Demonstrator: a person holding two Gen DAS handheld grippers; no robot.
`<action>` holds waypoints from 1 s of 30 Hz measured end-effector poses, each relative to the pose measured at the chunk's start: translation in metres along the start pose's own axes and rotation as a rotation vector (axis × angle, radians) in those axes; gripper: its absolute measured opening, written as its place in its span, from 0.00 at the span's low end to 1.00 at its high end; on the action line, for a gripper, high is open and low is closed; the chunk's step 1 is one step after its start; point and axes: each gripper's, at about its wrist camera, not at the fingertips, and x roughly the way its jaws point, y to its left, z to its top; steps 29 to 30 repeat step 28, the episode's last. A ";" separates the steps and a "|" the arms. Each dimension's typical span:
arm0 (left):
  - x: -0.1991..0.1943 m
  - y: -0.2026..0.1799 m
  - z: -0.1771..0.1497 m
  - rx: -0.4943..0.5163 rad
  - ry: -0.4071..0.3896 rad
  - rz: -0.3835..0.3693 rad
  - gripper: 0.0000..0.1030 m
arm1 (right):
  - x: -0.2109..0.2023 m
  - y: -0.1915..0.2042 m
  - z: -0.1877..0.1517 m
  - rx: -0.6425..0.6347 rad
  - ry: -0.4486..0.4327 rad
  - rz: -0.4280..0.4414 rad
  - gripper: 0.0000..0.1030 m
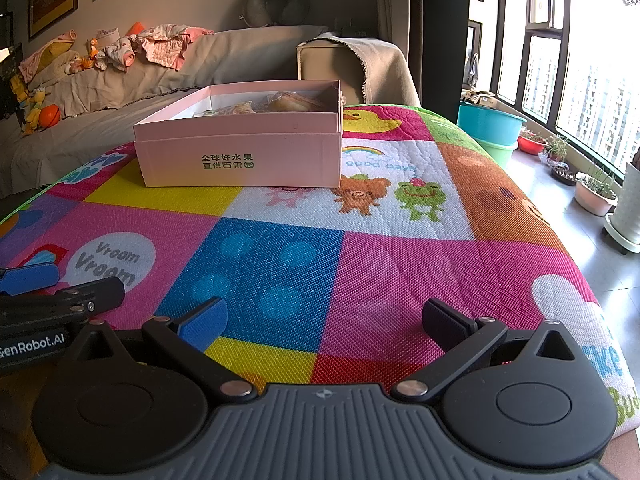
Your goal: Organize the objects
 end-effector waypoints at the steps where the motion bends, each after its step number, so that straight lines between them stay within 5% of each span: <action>1: 0.000 0.000 0.000 -0.002 0.000 -0.001 0.77 | 0.000 0.000 0.000 0.000 0.000 0.000 1.00; 30: 0.001 -0.006 0.002 0.012 0.000 0.005 0.77 | 0.000 0.000 0.000 0.000 0.000 0.000 1.00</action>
